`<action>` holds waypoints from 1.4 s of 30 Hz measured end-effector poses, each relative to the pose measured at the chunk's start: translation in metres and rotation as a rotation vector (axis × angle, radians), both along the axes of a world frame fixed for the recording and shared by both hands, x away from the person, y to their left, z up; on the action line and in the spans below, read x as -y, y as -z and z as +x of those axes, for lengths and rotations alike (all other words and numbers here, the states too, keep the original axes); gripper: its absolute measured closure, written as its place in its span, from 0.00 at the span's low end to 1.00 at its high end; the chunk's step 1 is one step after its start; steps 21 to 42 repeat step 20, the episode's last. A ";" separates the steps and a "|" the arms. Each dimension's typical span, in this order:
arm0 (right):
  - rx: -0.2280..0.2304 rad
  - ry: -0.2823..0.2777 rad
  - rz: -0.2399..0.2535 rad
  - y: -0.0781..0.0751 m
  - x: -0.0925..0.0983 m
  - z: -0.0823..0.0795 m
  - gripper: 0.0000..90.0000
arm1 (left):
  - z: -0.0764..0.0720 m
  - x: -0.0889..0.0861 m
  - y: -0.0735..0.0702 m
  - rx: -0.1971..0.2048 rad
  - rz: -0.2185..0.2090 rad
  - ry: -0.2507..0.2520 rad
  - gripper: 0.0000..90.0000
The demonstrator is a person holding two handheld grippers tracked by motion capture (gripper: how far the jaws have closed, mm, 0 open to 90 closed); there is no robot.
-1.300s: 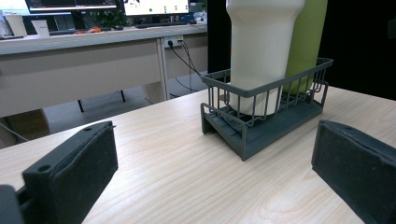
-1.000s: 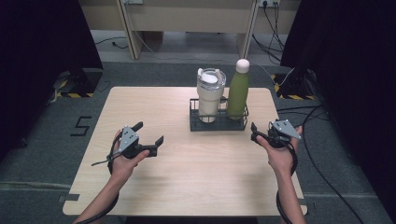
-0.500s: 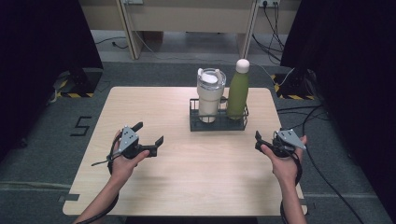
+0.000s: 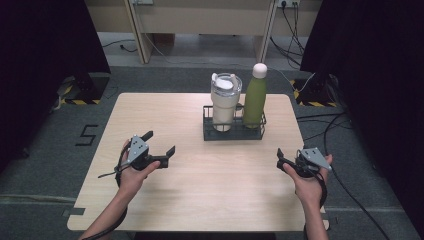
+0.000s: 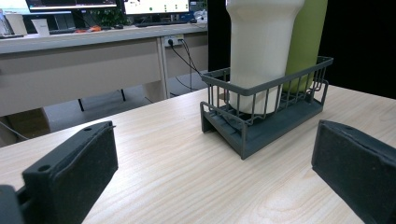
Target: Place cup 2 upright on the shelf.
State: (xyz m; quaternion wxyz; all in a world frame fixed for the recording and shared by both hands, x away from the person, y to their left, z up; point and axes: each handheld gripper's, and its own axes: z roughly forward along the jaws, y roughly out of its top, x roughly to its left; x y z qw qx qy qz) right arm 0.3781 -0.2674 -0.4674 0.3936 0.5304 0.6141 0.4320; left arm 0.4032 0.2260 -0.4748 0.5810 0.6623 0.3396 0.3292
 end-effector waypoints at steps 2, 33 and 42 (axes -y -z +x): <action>-0.002 0.004 0.002 0.002 0.002 -0.002 0.10 | 0.000 0.000 0.000 0.000 -0.001 0.000 0.00; -0.029 0.027 0.020 0.021 0.012 -0.016 0.11 | 0.002 0.003 0.002 -0.008 0.004 0.008 0.00; -0.029 0.027 0.020 0.021 0.012 -0.016 0.11 | 0.002 0.003 0.002 -0.008 0.004 0.008 0.00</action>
